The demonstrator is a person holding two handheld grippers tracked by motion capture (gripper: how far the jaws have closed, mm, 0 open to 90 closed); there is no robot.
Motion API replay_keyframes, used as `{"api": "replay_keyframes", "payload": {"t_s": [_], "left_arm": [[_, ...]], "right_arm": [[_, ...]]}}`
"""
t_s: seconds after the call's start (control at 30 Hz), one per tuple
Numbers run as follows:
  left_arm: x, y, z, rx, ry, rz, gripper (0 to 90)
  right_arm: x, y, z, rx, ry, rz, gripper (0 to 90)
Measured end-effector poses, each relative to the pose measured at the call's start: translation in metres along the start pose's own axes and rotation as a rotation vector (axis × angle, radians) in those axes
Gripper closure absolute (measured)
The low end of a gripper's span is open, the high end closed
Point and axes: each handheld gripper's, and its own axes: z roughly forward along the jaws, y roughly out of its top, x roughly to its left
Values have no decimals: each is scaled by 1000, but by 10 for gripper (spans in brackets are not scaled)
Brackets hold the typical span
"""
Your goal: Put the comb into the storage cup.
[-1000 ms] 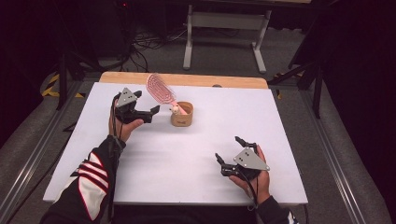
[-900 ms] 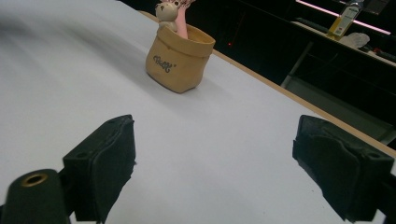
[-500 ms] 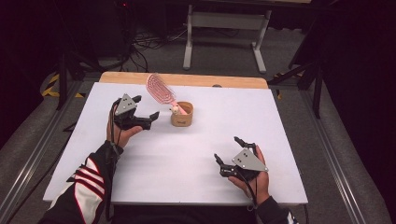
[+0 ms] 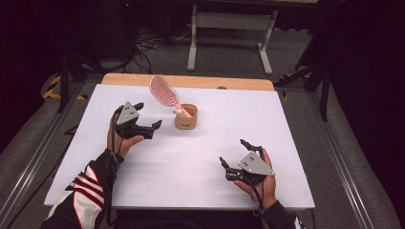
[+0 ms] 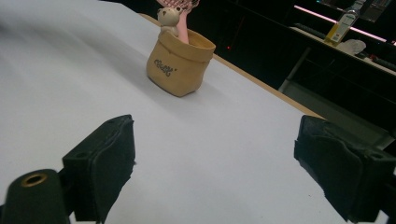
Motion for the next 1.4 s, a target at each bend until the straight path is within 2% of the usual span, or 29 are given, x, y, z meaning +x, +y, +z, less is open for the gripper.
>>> {"api": "replay_keyframes", "payload": {"t_s": [0.47, 0.7, 1.0, 1.4], "left_arm": [[-14, -4, -8, 22, -1, 36, 59], [-22, -5, -10, 30, -3, 51, 65], [-28, -4, -24, 13, -11, 73, 66], [-35, -2, -34, -2, -36, 100, 64]], "right_arm": [[-1, 1, -3, -14, -9, -3, 123], [-2, 0, -4, -21, -16, 14, 120], [-2, 1, -6, -27, -16, 13, 120], [-5, 2, -5, -34, -15, 20, 117]]}}
